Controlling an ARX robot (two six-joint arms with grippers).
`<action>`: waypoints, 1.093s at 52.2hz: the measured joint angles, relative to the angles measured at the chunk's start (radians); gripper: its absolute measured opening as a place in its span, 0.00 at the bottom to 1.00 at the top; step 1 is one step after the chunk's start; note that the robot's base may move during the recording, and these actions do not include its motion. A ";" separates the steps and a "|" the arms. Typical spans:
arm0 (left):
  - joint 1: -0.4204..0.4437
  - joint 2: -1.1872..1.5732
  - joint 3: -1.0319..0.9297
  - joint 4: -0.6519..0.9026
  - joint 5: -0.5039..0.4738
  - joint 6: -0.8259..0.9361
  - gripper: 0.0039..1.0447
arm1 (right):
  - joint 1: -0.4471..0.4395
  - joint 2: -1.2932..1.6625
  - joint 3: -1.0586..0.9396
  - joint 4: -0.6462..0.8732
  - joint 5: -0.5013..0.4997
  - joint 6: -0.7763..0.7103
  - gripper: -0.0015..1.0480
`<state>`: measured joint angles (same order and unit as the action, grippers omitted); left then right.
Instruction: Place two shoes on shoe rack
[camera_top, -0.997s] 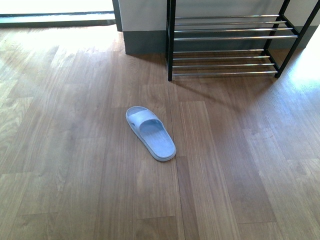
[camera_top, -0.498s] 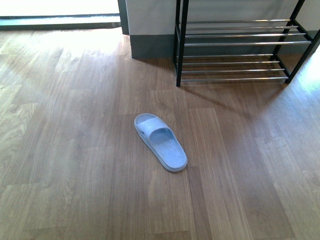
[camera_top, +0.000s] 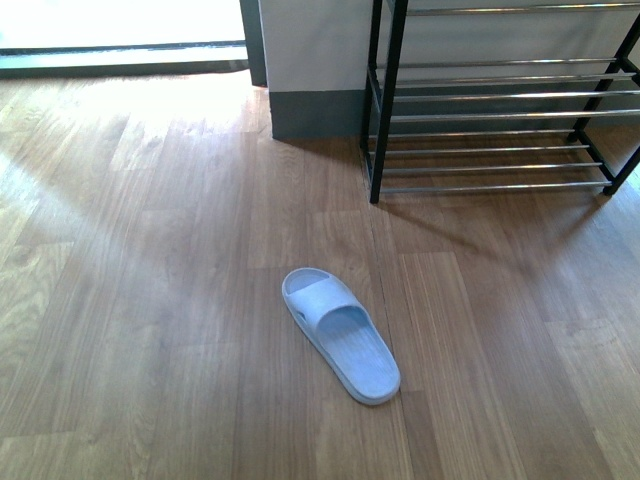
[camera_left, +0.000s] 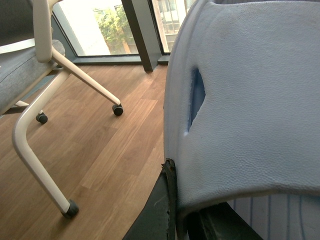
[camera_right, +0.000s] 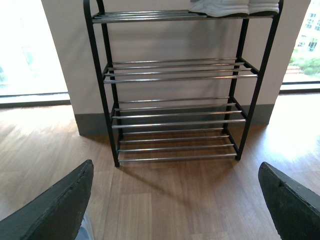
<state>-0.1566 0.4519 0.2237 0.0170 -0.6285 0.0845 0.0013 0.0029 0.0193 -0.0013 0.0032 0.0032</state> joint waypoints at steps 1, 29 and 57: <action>0.000 0.000 0.000 0.000 0.000 0.000 0.02 | 0.000 0.000 0.000 0.000 0.000 0.000 0.91; 0.001 0.000 0.000 0.000 -0.005 0.000 0.02 | -0.024 0.107 0.016 -0.053 -0.128 -0.102 0.91; 0.001 0.000 0.000 0.000 -0.004 0.000 0.02 | 0.148 1.595 0.354 0.788 -0.017 -0.267 0.91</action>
<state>-0.1558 0.4515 0.2237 0.0170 -0.6323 0.0845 0.1490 1.5982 0.3733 0.7868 -0.0135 -0.2638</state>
